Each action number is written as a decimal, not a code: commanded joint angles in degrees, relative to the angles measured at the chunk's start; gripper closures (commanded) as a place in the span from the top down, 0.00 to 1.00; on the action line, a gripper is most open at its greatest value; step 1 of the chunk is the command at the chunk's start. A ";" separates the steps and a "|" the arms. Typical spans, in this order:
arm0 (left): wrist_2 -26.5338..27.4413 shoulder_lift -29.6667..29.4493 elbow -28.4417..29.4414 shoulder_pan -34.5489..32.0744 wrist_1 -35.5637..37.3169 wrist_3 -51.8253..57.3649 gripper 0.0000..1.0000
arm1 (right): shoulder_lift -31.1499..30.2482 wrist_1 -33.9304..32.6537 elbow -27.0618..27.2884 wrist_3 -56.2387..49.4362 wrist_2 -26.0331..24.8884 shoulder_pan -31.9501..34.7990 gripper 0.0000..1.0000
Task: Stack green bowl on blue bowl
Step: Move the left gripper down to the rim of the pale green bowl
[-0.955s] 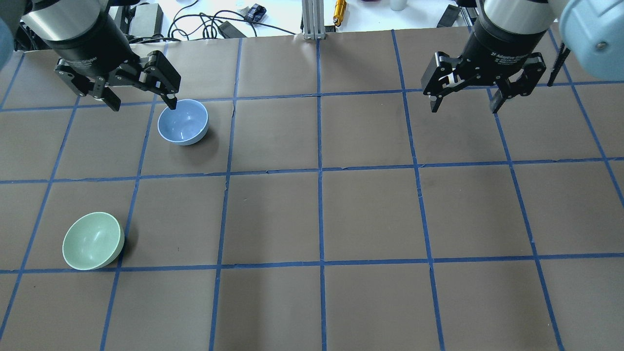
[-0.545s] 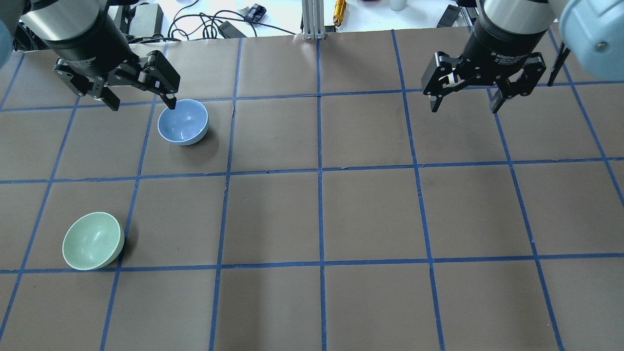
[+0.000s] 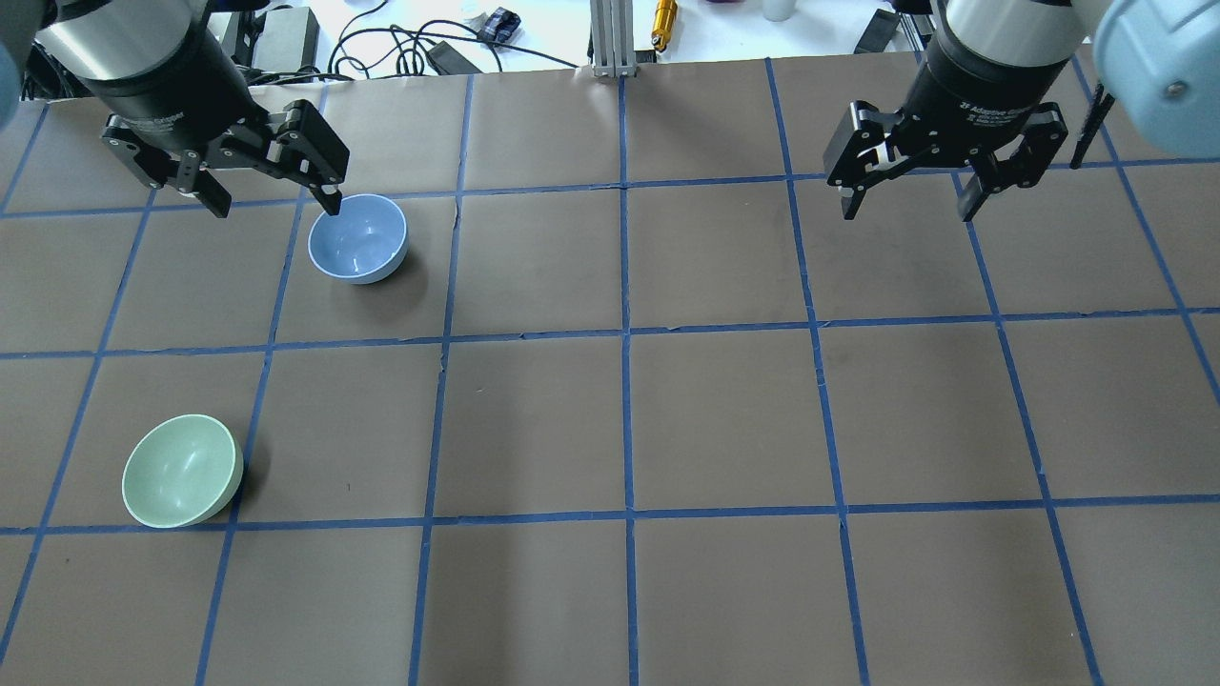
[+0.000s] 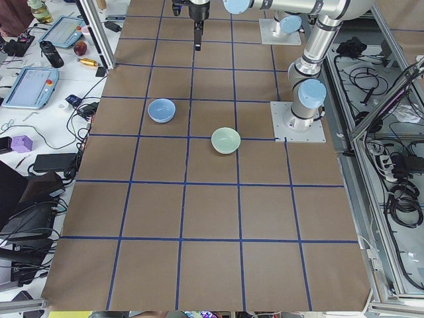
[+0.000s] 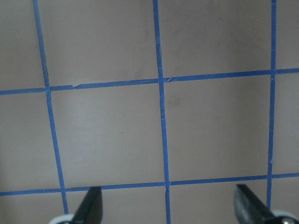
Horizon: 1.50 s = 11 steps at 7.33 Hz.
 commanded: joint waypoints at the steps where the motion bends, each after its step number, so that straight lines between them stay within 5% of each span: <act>1: 0.54 0.28 -5.09 8.01 0.48 9.00 1.00 | 0.00 0.00 0.00 0.00 0.00 0.00 1.00; 3: 0.37 -0.41 -12.47 18.10 6.68 19.26 1.00 | 0.00 0.00 0.00 0.00 0.00 0.00 1.00; 7: 0.37 -3.75 -31.64 34.57 32.00 41.16 1.00 | 0.00 0.00 0.00 -0.09 0.00 0.00 1.00; 11: 0.45 -8.14 -35.61 39.34 35.54 45.07 0.99 | 0.00 -0.08 0.00 0.00 0.00 0.00 1.00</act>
